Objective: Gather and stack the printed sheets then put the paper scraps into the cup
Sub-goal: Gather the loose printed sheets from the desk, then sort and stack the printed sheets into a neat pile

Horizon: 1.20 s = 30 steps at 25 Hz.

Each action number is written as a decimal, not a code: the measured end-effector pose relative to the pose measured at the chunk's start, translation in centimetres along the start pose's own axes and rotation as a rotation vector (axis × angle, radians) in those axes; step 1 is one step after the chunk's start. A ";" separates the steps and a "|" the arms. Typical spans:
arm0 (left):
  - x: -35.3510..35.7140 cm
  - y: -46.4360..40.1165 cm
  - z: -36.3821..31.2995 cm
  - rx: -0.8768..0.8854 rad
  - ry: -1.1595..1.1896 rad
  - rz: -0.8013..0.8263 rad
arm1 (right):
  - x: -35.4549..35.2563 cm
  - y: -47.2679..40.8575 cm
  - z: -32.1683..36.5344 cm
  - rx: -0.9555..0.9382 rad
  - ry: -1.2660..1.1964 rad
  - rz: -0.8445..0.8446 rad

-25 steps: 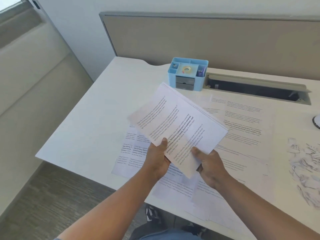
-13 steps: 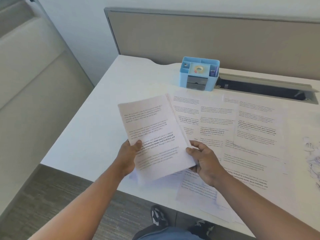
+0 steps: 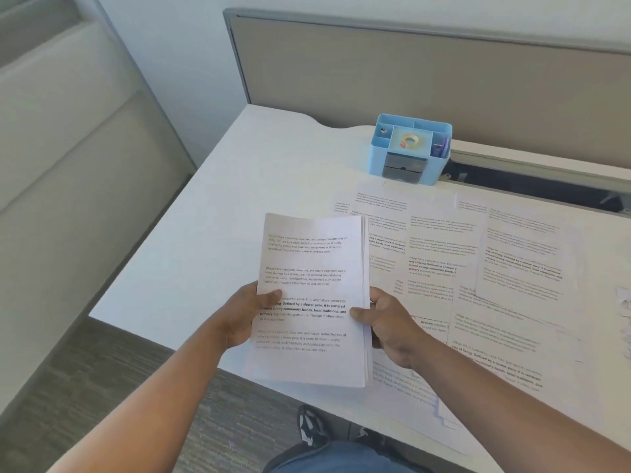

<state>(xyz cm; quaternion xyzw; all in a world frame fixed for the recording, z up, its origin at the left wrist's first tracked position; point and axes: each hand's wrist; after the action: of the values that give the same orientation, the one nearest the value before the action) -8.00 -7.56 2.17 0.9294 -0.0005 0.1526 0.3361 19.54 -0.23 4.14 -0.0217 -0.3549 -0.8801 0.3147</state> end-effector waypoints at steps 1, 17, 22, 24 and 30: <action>0.2 0.4 -0.1 -0.006 0.037 0.006 | -0.1 -0.1 0.2 -0.014 0.019 0.006; -6.7 1.4 -0.6 -0.068 -0.102 -0.231 | 2.4 -4.2 0.4 0.074 0.050 -0.046; -10.3 0.9 -1.4 -0.059 -0.206 -0.297 | 3.0 -5.7 0.2 -0.006 0.094 -0.213; -11.1 0.4 -1.9 -0.052 -0.273 -0.293 | 3.6 -6.5 0.0 -0.069 0.101 -0.292; -13.3 -0.7 -3.2 -0.052 -0.382 -0.299 | 4.8 -8.7 0.4 -0.083 0.520 -0.266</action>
<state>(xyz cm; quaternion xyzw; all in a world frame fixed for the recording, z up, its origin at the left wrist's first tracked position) -21.54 -6.33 0.27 0.9221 0.0697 -0.0774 0.3726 10.62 2.22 0.39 0.2383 -0.2259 -0.9034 0.2758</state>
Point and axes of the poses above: each hand's wrist, its own y-axis away from the middle knuckle, its own x-axis out of the palm, z = x × y, and after that the axes turned 9 degrees about z, right-handed
